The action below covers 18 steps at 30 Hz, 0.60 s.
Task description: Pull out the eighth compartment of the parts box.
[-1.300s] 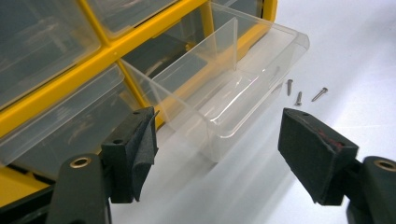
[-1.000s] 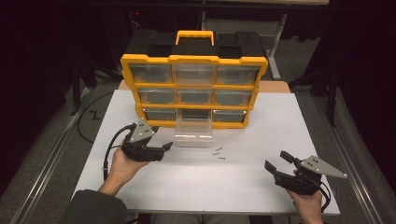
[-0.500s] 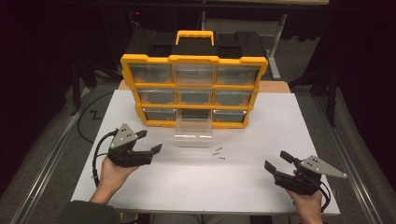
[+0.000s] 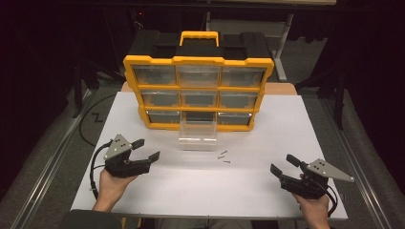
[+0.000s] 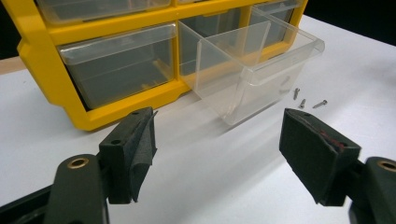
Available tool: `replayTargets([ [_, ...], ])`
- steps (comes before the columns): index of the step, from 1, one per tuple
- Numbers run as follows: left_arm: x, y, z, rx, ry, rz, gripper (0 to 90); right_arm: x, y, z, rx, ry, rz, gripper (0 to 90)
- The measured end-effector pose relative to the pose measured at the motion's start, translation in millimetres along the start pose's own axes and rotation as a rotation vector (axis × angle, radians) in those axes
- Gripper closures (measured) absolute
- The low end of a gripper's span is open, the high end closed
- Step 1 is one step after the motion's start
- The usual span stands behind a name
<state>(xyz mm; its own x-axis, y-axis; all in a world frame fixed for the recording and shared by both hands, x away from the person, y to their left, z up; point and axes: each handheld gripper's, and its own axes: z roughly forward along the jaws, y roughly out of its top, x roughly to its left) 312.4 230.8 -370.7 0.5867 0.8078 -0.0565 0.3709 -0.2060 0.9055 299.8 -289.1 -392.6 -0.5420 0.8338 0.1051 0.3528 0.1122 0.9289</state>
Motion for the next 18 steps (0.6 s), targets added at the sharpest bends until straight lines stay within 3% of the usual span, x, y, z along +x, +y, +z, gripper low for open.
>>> replayTargets([
  [7,3.3,-12.4,-1.5,-0.032,-0.006,-0.06,27.5,-2.5,0.2,-0.9,-0.007,-0.007,0.016,26.9],
  [10,1.9,-17.8,0.3,-0.023,-0.001,-0.045,27.5,-2.6,0.4,-1.6,-0.005,-0.004,0.016,26.9],
  [18,0.7,-23.6,1.5,-0.036,0.003,-0.063,26.1,-1.4,0.8,-3.1,-0.013,0.002,0.01,26.9],
])
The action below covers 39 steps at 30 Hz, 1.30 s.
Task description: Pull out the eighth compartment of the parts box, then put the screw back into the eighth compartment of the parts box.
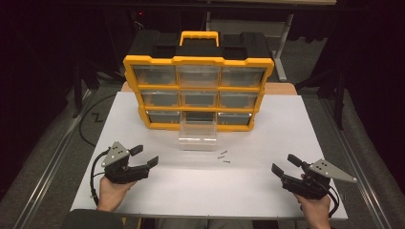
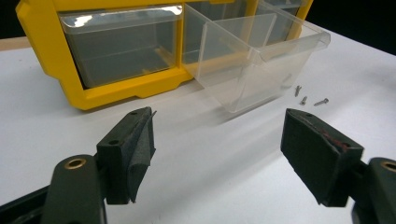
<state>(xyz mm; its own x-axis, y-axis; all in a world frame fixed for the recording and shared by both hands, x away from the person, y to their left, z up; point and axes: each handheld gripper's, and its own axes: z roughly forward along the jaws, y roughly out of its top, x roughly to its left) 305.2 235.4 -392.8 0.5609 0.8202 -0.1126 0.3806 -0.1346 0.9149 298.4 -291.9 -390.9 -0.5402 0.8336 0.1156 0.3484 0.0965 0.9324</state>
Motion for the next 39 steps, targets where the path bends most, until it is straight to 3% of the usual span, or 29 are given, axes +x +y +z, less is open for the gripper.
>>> replayTargets([
  [3,0.0,-0.7,-1.2,-0.016,0.01,-0.008,25.6,-0.5,0.2,0.2,0.001,0.0,0.003,26.7],
  [6,0.0,-0.7,-2.5,-0.025,0.019,-0.021,25.1,1.3,0.5,2.2,0.013,0.05,0.021,25.7],
  [14,0.4,-1.1,-3.8,-0.023,0.023,-0.017,24.4,0.0,1.4,2.3,-0.019,0.05,0.033,25.6],
  [22,-4.2,-0.2,-3.2,-0.025,0.015,0.0,23.9,-0.8,6.9,-3.9,-0.016,0.006,0.055,27.0],
  [25,-4.8,-0.7,-2.3,-0.02,0.014,0.004,23.6,-1.8,9.7,-3.2,-0.007,0.048,0.052,29.9],
  [29,-4.9,-0.8,-2.8,-0.027,0.019,0.015,23.7,-0.2,13.7,0.2,-0.001,0.065,0.049,30.3],
  [34,-4.2,-0.6,-2.7,-0.03,0.023,0.017,23.7,-0.6,19.0,3.5,-0.01,0.055,0.049,30.3],
  [39,-6.2,-0.2,-2.8,-0.031,0.024,0.033,23.6,1.5,25.8,11.8,-0.004,0.074,0.037,30.2],
])
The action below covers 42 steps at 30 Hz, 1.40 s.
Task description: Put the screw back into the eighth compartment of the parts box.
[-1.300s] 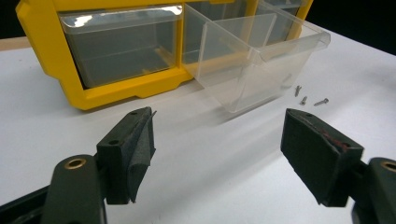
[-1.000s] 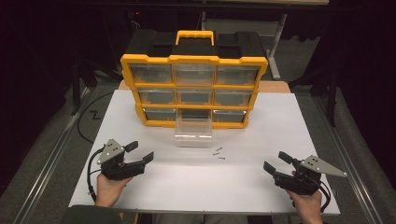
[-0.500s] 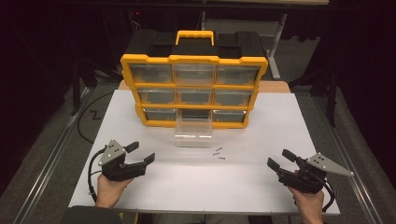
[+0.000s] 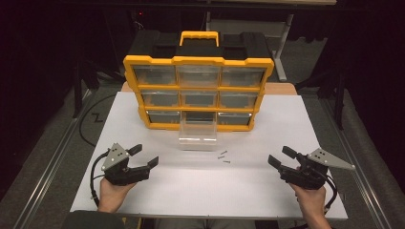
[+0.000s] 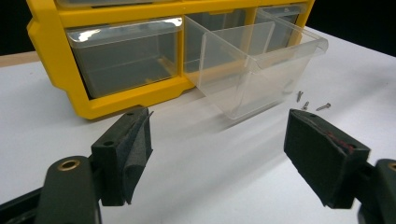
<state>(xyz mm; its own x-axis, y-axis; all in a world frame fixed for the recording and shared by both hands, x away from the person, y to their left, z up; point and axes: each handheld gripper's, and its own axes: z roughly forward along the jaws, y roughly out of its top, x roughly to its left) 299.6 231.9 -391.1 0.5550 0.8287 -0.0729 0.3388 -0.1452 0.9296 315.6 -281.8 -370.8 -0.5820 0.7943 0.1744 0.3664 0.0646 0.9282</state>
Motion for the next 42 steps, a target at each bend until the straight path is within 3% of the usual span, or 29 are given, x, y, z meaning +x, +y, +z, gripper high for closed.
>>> replayTargets([
  [20,0.0,0.4,-0.2,-0.013,0.005,-0.001,23.4,8.0,18.4,33.8,-0.042,0.055,0.0,29.2],
  [33,-0.4,1.0,-1.6,-0.024,0.008,0.003,23.0,20.4,30.6,63.5,0.038,0.067,-0.028,32.3],
  [42,-0.3,1.1,0.3,-0.018,0.005,0.003,22.8,31.3,36.7,86.1,0.107,0.106,-0.055,34.8],
])
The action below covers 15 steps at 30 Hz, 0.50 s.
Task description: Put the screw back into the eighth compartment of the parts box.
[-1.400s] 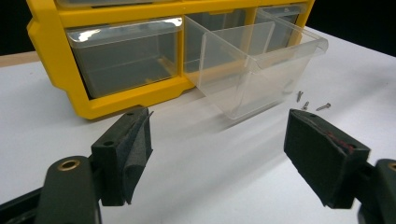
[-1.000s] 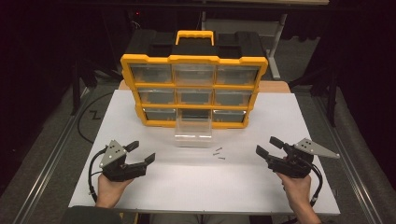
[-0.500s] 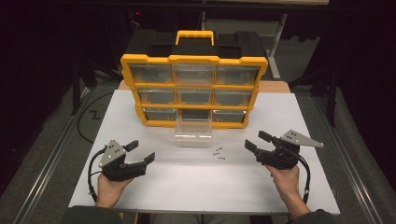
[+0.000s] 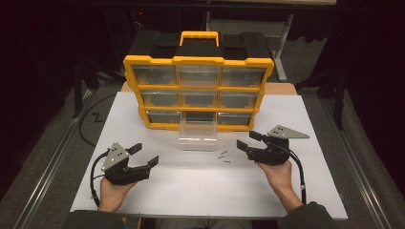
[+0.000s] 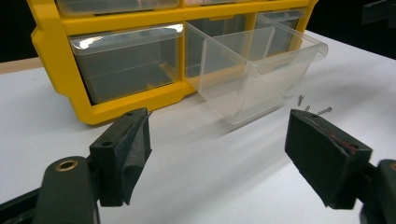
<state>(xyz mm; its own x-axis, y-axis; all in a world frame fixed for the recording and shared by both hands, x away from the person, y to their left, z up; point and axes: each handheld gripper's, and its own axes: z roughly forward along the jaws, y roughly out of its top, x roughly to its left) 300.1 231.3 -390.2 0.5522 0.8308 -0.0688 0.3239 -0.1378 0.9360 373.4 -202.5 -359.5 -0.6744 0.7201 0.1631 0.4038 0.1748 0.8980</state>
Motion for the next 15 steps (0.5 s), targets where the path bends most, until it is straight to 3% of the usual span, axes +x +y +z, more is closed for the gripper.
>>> replayTargets([
  [5,-0.7,0.4,-2.5,-0.015,0.004,0.006,23.1,2.8,3.4,6.6,0.023,0.001,-0.014,36.1],
  [15,-1.0,0.6,-2.6,-0.015,0.0,0.003,23.3,2.3,9.5,19.4,0.102,0.007,0.002,39.4],
])
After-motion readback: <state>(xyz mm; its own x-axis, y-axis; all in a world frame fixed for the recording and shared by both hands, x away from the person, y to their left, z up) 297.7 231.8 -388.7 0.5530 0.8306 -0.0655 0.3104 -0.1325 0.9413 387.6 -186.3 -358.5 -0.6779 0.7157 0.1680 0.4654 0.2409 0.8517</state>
